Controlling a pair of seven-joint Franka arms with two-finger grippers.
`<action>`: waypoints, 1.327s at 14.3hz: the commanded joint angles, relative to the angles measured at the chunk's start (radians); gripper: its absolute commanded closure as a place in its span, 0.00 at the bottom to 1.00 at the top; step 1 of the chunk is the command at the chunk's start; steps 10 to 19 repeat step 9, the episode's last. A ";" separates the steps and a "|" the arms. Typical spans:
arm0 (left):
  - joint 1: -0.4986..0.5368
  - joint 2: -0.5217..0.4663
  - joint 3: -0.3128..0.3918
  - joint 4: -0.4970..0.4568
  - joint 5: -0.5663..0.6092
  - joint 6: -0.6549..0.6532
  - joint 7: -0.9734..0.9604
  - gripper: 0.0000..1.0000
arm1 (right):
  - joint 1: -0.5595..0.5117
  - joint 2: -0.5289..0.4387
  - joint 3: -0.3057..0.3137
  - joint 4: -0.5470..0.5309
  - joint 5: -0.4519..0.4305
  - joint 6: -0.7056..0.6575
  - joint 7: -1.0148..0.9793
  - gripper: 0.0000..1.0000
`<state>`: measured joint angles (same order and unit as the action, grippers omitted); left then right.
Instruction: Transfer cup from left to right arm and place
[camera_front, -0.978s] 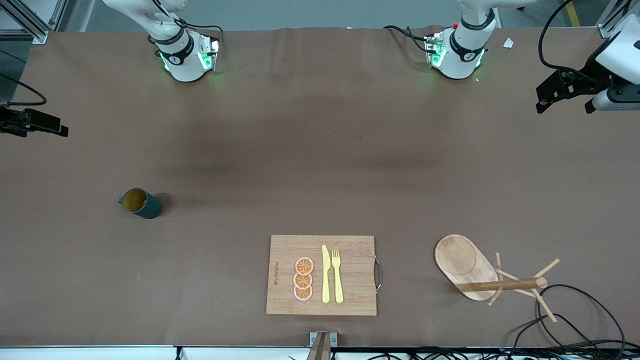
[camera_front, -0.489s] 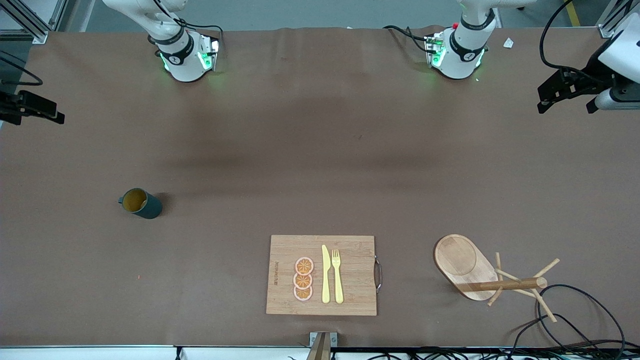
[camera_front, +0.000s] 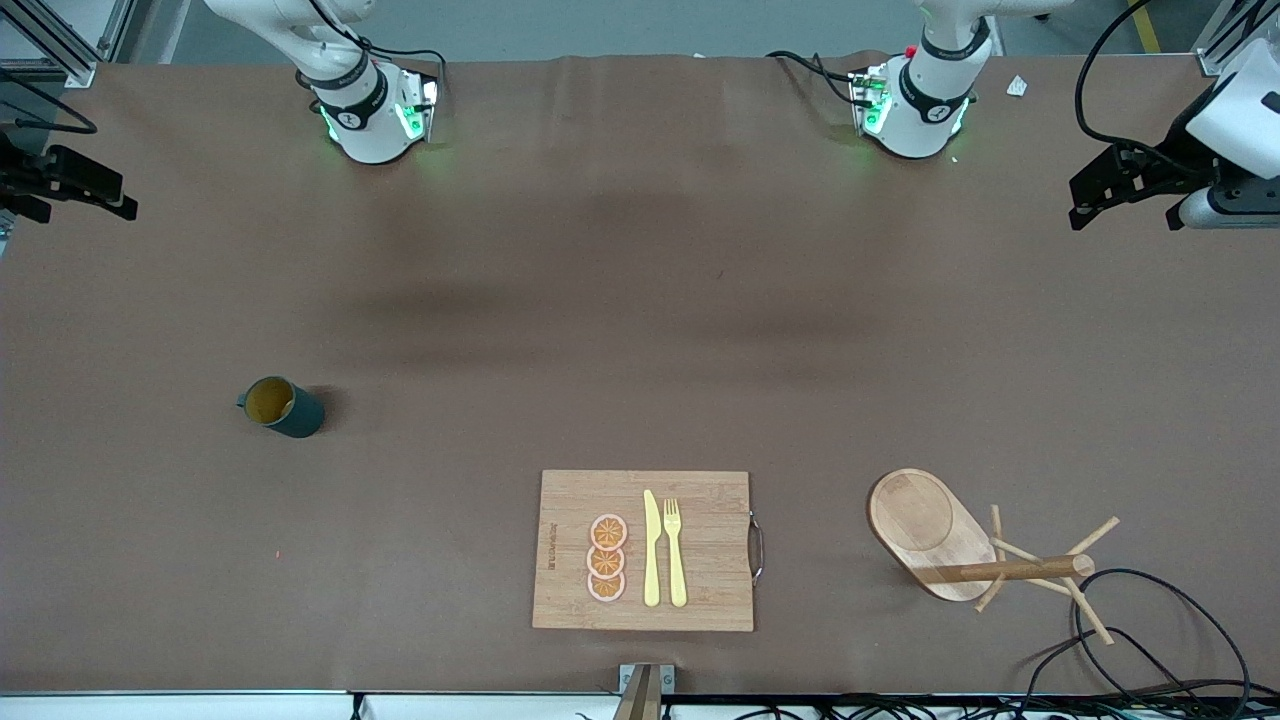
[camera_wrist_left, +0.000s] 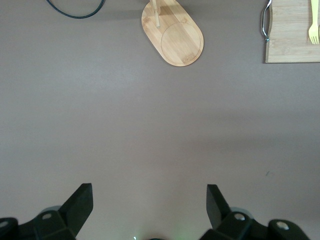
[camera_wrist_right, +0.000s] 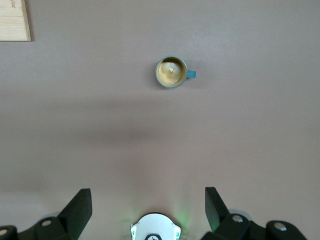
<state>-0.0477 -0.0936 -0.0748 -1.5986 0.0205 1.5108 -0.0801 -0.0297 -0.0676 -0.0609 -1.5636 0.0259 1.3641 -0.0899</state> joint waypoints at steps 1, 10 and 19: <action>0.002 0.014 -0.003 0.032 0.015 -0.024 0.017 0.00 | 0.007 -0.043 0.001 -0.039 -0.021 0.024 0.016 0.00; -0.008 0.023 -0.003 0.054 0.019 -0.072 0.008 0.00 | 0.010 -0.035 0.003 -0.038 -0.021 0.032 0.012 0.00; -0.008 0.023 -0.003 0.054 0.019 -0.072 0.008 0.00 | 0.010 -0.035 0.003 -0.038 -0.021 0.032 0.012 0.00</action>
